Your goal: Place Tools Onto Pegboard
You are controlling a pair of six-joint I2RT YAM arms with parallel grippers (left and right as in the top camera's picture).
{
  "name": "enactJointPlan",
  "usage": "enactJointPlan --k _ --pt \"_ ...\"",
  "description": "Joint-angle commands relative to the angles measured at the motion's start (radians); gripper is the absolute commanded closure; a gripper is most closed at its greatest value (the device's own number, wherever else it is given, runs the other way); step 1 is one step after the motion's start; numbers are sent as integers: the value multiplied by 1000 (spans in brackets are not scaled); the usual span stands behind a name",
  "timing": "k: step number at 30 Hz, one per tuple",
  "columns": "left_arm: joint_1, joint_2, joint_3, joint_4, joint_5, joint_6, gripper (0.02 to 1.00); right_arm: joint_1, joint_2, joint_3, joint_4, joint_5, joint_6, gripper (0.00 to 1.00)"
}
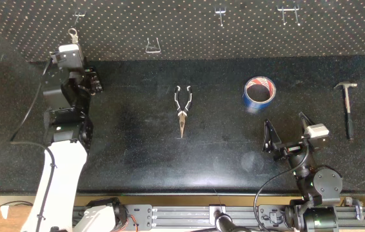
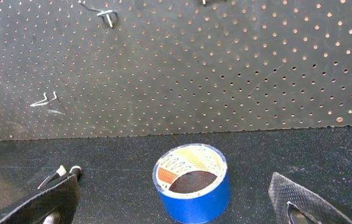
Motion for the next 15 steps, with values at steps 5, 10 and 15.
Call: enactJointPlan --k 5,10,15 --pt "6 0 30 48 -11 12 993 6 -9 -4 -2 -2 11 5" --pt "20 0 30 51 -12 13 991 6 -9 -4 -2 -2 11 5" --pt "20 17 32 70 -5 13 991 6 -9 -4 -2 -2 11 5"
